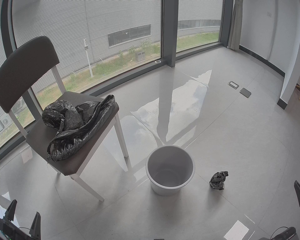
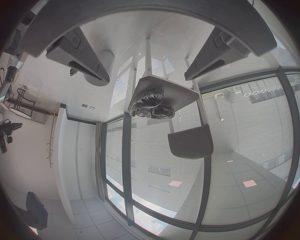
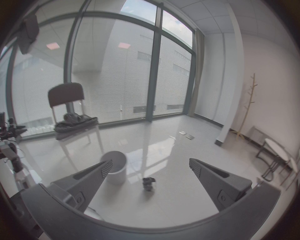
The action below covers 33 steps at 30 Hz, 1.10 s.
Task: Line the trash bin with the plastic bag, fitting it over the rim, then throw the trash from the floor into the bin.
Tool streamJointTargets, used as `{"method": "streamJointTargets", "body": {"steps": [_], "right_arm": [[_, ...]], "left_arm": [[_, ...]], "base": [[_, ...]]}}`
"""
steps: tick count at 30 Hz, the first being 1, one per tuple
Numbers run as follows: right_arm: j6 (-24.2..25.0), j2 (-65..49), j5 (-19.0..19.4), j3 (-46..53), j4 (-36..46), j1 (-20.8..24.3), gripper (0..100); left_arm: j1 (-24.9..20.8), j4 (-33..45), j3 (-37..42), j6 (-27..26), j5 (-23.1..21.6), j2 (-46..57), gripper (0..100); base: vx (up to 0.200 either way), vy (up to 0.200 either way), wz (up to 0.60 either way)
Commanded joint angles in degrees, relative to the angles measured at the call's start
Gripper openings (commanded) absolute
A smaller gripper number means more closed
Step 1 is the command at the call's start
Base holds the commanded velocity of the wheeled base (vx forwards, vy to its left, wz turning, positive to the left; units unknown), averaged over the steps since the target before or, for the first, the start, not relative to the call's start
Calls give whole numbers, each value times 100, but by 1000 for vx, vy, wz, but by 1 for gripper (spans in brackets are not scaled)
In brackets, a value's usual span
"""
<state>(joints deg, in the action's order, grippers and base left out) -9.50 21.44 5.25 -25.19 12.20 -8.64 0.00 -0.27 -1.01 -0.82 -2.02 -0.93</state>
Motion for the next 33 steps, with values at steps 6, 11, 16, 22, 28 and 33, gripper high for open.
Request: {"method": "streamJointTargets", "body": {"steps": [6,11,16,22,28,33], "right_arm": [[-334,580,-1132,-83,-43,-182,100],[-325,624,-842,-241,-43,-146,100],[-334,826,-446,-496,-86,-146,100],[-87,1459,-200,-1059,-166,-102,100],[176,1960,90,-1393,-350,495,100],[466,2347,20,-1472,-754,1233,100]], "left_arm": [[-211,-26,-1208,389,-96,-531,100],[-527,273,-2896,1119,853,-2860,100],[-527,457,-2843,205,1002,-3423,100],[-211,800,-3274,152,1002,-4539,100],[404,2101,-4144,205,651,-5348,100],[835,2286,-4619,451,53,-6209,100]], "base": [[0,0,0],[0,0,0],[0,0,0],[0,0,0],[0,0,0],[0,0,0]]}}
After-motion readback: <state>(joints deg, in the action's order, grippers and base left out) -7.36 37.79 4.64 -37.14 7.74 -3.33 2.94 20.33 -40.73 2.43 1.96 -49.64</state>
